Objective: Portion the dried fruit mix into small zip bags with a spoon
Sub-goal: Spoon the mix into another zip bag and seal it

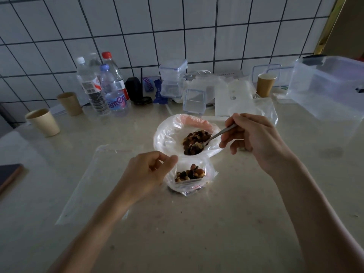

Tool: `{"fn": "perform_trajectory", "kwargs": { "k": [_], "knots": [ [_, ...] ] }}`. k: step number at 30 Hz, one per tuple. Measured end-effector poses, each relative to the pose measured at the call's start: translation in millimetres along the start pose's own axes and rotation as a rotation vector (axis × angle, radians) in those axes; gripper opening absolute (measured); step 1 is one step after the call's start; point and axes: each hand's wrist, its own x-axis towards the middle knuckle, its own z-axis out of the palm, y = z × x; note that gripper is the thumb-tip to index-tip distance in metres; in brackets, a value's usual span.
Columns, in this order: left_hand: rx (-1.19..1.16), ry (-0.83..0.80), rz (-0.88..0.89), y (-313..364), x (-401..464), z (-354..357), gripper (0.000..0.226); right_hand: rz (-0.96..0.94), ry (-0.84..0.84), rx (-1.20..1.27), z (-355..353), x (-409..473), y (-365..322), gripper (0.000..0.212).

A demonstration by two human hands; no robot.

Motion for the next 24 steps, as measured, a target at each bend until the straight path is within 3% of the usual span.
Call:
{"fn": "perform_trajectory", "kwargs": {
  "k": [3, 7, 11, 15, 18, 21, 24],
  "knots": [
    [0.0, 0.03, -0.002, 3.5, 3.6, 5.7, 0.021, -0.058, -0.115, -0.111, 1.2, -1.3, 2.5, 0.034],
    [-0.112, 0.045, -0.048, 8.2, 14.7, 8.6, 0.027, -0.273, -0.28, -0.365, 10.7, -1.8, 5.9, 0.028],
    [-0.185, 0.083, -0.066, 0.6, 17.0, 13.8, 0.027, -0.408, -0.276, -0.522, 13.6, -3.3, 6.2, 0.026],
    [-0.231, 0.109, -0.038, -10.1, 16.2, 18.3, 0.027, -0.451, -0.286, -0.466, 8.2, -1.7, 1.9, 0.025],
    [-0.247, 0.116, -0.016, -14.0, 17.3, 20.5, 0.027, -0.374, -0.185, -0.259, 5.3, 2.5, 4.8, 0.028],
    [-0.267, 0.115, -0.016, -16.6, 18.3, 21.4, 0.025, -0.194, 0.044, -0.051, -0.6, 10.3, 17.0, 0.03],
    [-0.278, 0.11, -0.008, -18.7, 19.0, 21.8, 0.024, -0.001, 0.26, -0.033, -7.3, 18.9, 34.2, 0.029]
  ]
}}
